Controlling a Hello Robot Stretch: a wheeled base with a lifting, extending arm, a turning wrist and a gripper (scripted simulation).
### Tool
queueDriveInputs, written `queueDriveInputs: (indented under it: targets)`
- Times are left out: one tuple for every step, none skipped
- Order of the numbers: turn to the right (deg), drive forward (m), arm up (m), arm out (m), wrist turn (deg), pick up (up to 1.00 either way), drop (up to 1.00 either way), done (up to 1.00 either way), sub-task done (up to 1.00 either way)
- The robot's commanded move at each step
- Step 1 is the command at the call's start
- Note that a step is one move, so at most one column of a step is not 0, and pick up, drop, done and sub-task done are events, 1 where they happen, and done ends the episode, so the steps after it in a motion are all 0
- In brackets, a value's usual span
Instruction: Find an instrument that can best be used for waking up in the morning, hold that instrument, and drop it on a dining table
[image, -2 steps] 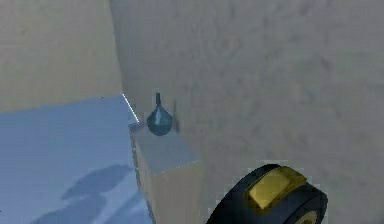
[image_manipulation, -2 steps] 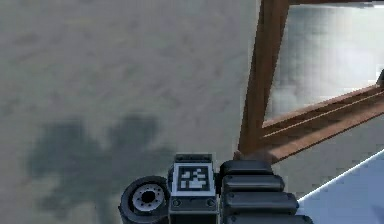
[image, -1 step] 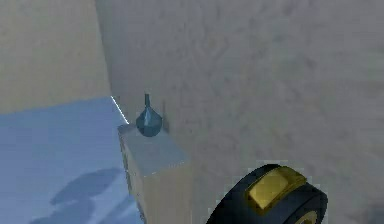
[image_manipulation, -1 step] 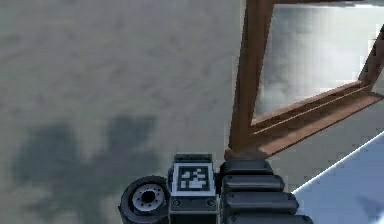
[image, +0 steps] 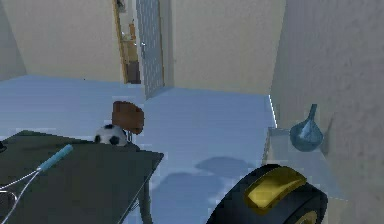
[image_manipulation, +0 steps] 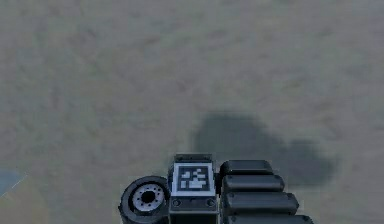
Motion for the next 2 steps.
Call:
queueDriveInputs:
  targets:
    - [-6.0,0.00,0.00,0.00,0.0,0.00,0.00,0.00,0.00]
    - [0.0,0.25,0.00,0.00,0.0,0.00,0.00,0.00,0.00]
